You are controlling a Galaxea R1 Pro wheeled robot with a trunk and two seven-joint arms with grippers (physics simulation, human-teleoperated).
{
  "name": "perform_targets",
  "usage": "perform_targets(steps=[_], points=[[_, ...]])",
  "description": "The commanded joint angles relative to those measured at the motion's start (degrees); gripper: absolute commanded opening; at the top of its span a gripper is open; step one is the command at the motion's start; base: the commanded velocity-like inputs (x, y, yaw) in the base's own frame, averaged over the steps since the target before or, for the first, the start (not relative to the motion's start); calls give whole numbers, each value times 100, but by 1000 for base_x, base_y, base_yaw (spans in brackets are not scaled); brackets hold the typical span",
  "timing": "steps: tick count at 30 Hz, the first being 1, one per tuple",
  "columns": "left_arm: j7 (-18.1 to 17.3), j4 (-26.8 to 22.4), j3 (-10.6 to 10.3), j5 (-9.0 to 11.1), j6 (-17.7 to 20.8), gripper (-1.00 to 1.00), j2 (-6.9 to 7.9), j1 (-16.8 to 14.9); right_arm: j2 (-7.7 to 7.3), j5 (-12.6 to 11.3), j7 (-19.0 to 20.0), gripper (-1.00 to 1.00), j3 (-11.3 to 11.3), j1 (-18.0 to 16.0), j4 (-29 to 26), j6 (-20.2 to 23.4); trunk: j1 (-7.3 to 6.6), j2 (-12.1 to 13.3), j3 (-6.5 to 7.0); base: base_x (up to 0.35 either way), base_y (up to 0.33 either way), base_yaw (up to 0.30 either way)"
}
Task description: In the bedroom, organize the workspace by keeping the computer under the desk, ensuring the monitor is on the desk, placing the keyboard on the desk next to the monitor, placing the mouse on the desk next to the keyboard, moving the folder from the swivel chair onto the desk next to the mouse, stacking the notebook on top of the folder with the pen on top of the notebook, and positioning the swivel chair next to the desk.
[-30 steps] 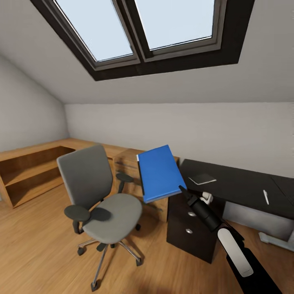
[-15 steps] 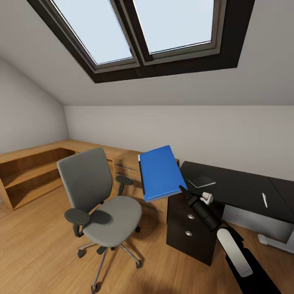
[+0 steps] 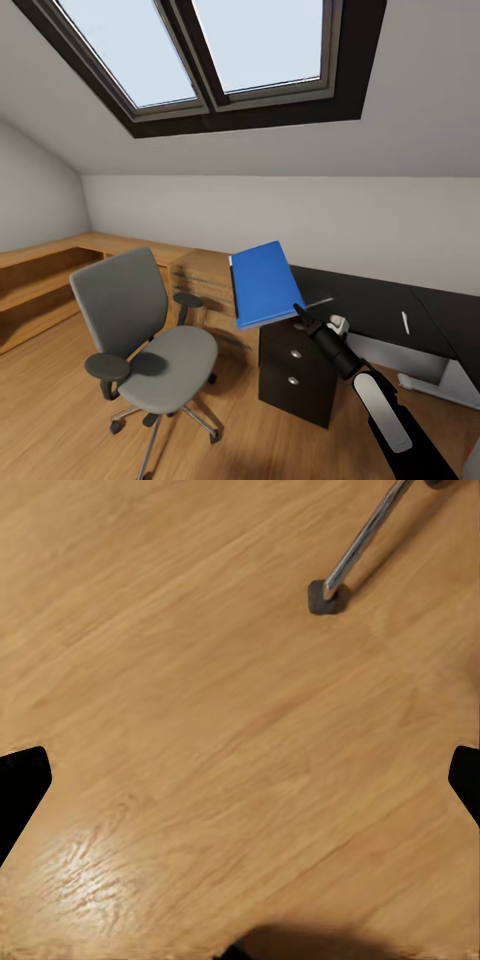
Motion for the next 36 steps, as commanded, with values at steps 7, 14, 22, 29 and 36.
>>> perform_targets(steps=[7,14,22,29,36], points=[[-392,771,-48,56,-634,100,-35,-3,2,-53,-258,-100,6,-7,1,22,-155,278,120,0,0,-295],[-912,1387,-223,56,-1365,100,-102,-3,20,-45,-793,-100,13,-9,11,-336,-308,559,245,0,0,-297],[-986,1509,-368,99,-1777,100,-202,-3,312,-43,-2193,-100,16,-10,154,-1312,-484,880,389,0,0,-297],[-985,1517,-375,100,-1764,100,-200,-3,589,80,-2609,-100,38,-10,571,-1958,-638,1161,510,0,0,-278],[-992,1519,-388,94,-1748,100,-207,-3,624,417,-2627,-100,27,-11,652,-2020,-792,1441,622,0,0,-269]])
